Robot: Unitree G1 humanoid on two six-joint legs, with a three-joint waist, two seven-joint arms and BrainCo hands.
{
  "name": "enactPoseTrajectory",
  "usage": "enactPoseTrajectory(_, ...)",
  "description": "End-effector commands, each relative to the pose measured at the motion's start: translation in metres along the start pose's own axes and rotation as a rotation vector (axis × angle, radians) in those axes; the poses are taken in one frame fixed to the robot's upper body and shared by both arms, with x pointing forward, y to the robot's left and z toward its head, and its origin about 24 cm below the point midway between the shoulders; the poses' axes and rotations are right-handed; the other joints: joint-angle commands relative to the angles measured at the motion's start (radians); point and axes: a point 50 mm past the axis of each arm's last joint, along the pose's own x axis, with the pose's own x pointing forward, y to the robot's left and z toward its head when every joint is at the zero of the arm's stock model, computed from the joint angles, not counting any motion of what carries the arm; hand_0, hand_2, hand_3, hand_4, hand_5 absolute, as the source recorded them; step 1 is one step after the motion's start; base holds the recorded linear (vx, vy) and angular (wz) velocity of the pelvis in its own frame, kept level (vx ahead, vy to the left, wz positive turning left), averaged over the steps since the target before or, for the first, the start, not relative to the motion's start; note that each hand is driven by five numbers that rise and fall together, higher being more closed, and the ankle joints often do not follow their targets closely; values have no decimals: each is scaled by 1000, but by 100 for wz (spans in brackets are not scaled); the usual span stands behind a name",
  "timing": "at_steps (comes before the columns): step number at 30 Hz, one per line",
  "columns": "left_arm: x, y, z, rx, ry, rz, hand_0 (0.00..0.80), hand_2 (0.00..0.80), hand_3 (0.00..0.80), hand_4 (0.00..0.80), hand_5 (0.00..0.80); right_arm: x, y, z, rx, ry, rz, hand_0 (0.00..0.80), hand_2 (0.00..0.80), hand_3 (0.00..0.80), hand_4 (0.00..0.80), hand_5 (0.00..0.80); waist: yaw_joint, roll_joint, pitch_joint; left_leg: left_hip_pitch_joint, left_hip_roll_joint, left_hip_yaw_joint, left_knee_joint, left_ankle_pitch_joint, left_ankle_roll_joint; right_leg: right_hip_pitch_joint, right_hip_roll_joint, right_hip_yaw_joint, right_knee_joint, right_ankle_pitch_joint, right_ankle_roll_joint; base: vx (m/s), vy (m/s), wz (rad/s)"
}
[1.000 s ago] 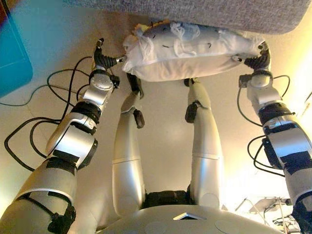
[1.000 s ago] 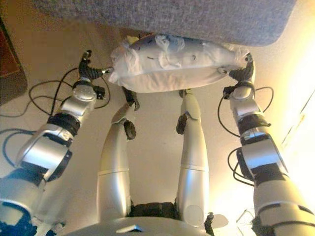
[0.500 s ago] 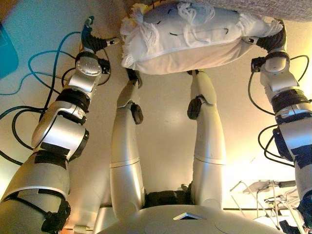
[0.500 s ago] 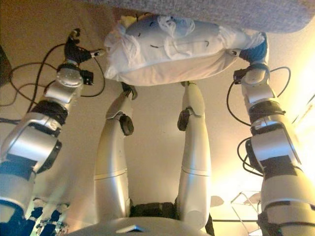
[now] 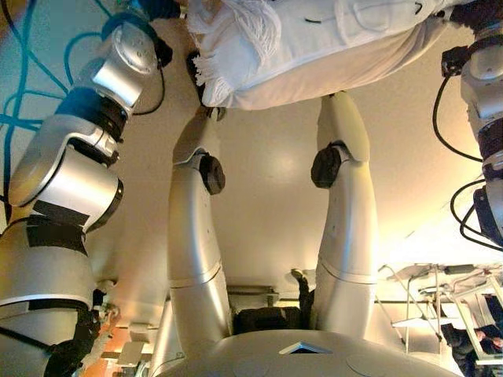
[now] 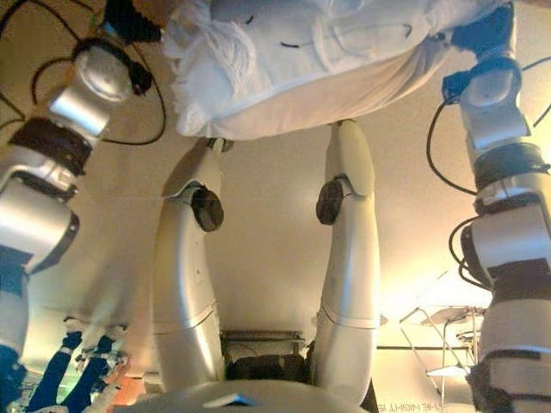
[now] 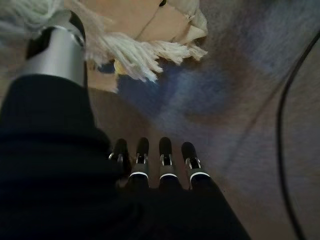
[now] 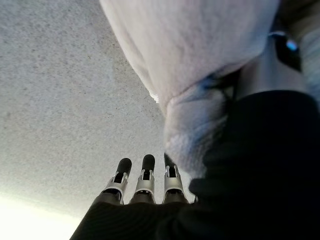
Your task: Pick up the cushion and take it to the sofa
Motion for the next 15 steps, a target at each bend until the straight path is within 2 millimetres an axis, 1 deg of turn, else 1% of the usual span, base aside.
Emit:
enactPoseTrajectory(1,1,9,1,100,-4,-6,0,0,0,0,0,10,-27,24,-52,-72,-54,0,0,0,0,0,-20,86,0,-2,40,-43,-31,-19,-37,49,-42,75,97,-124,147,35,22,-6)
enactPoseTrajectory(6,5,11,20,375,-101,-99,0,0,0,0,0,12,-29,30,-69,-90,-51,0,0,0,0,0,-26,93,0,-2,38,-41,-36,-18,-38,49,-42,79,84,-116,155,16,33,-1)
enactPoseTrajectory(9,8,13,38,460,-181,-100,0,0,0,0,0,14,-30,36,-60,-106,-54,0,0,0,0,0,-30,99,0,-2,42,-35,-34,-18,-39,49,-40,82,84,-117,158,13,58,0)
enactPoseTrajectory(12,9,11,66,493,-310,-108,0,0,0,0,0,16,-28,44,-50,-133,-45,0,0,0,0,0,-38,104,0,-2,45,-30,-34,-20,-39,49,-37,89,83,-119,161,8,51,1)
enactPoseTrajectory(14,8,6,92,472,-405,-108,0,0,0,0,0,16,-22,53,-57,-166,-24,0,0,0,0,0,-44,105,0,0,46,-26,-38,-20,-39,49,-34,93,78,-118,161,6,42,2)
enactPoseTrajectory(15,8,6,100,460,-426,-104,245,245,245,245,245,16,-21,56,-56,-178,-16,0,0,0,0,0,-46,105,0,0,47,-24,-39,-19,-38,49,-34,94,76,-117,162,0,0,0)
